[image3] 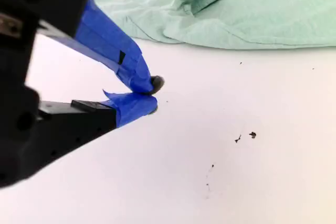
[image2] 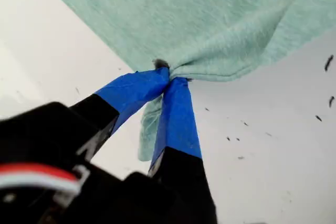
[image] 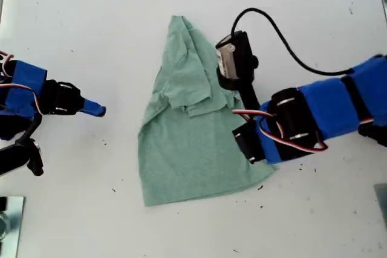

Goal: Fold t shirt

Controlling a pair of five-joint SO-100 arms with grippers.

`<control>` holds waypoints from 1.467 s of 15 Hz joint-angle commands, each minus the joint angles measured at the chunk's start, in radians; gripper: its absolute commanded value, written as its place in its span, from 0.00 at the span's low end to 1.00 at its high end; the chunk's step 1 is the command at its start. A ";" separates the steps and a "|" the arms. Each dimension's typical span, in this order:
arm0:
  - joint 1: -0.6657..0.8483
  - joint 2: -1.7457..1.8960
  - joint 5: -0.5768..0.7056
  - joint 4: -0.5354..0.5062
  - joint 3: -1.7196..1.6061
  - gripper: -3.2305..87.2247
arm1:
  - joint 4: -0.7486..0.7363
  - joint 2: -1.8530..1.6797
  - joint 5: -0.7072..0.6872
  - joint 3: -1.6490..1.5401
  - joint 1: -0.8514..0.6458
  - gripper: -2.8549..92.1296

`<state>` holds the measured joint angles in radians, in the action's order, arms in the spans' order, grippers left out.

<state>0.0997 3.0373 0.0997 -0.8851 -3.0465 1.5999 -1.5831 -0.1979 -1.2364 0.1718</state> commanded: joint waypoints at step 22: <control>0.003 0.034 0.003 -0.011 0.003 0.03 | -0.356 -1.339 -0.146 -1.459 -0.179 0.06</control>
<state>0.0982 3.0618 0.0997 -0.8851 -3.0496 1.2747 -2.8072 -0.3160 -2.5802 0.0215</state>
